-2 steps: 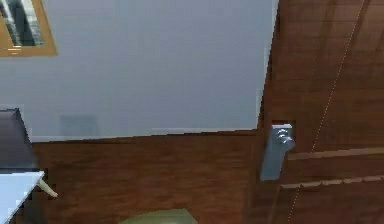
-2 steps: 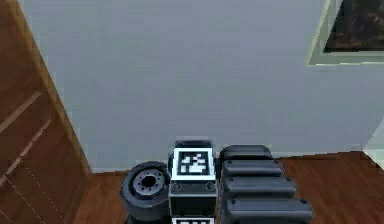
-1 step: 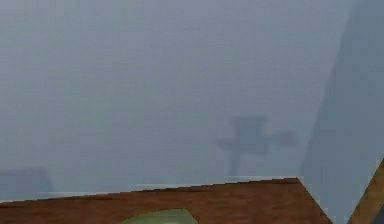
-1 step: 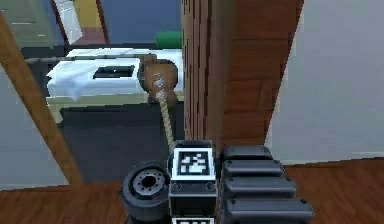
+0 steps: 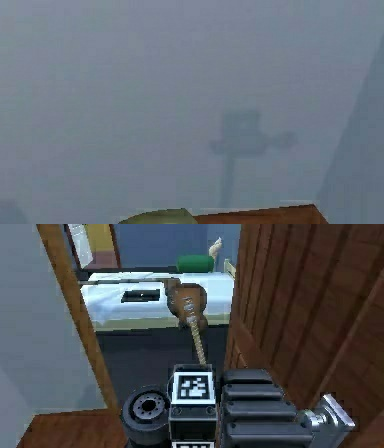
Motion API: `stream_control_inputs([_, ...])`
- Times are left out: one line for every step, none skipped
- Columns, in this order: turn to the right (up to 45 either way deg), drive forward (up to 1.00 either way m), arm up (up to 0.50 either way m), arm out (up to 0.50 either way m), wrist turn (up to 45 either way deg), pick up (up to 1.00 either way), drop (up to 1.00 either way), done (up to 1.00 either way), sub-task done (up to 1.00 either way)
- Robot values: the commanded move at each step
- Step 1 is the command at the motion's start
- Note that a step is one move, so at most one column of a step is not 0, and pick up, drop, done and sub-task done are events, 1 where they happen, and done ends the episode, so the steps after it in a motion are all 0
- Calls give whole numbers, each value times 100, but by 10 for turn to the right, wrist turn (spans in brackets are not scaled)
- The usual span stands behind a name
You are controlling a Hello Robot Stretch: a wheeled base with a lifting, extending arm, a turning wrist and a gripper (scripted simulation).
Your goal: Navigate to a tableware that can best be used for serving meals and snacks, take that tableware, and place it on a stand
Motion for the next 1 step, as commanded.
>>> stream_control_inputs([450,0,0,0,0,0,0,0,0])
